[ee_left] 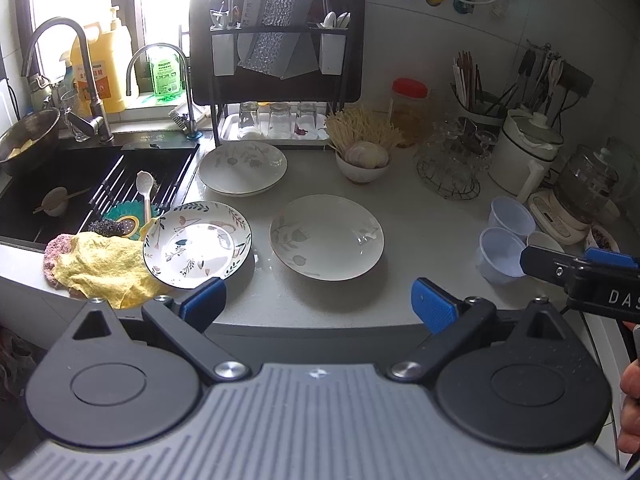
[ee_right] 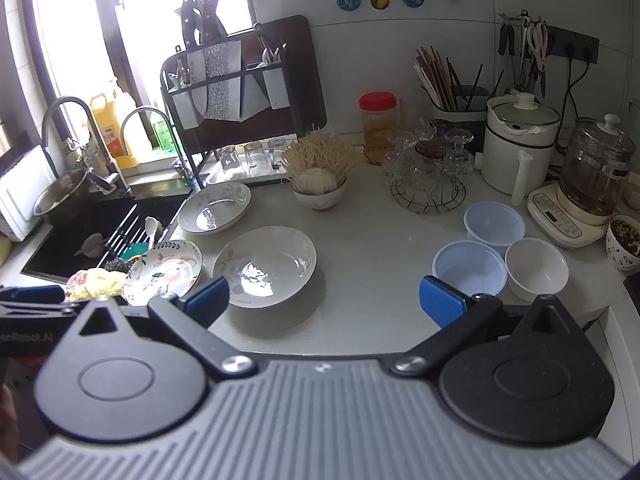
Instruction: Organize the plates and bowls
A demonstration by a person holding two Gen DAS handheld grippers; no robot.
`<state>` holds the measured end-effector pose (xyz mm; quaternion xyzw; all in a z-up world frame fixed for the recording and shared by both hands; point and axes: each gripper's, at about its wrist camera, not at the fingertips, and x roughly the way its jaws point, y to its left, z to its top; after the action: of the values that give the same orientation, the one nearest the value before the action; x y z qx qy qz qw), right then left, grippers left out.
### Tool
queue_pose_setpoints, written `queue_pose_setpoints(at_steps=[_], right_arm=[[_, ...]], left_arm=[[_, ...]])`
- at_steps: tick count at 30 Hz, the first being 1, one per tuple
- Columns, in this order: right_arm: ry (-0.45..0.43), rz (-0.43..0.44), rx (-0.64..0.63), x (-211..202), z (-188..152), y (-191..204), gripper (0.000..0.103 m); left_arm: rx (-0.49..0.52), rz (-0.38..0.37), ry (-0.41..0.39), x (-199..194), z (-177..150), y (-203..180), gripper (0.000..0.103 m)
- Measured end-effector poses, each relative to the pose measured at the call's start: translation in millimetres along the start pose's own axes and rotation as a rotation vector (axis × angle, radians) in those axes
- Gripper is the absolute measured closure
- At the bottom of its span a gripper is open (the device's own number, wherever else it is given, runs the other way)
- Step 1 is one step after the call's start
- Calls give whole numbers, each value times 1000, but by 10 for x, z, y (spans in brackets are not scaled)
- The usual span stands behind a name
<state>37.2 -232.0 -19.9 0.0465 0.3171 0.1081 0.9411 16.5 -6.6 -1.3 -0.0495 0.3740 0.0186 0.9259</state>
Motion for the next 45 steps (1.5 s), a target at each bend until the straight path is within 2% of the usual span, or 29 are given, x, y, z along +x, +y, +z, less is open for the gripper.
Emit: queue_pose_setpoints(at_steps=[31,45], right_arm=[[-12,-10,7,7,49,-16,0],[-7,-25,11,36,48,11,0]], left_arm=[[-14,-7,-1,26,43,-2,2],[-16,-34,27,140,57,9,2]])
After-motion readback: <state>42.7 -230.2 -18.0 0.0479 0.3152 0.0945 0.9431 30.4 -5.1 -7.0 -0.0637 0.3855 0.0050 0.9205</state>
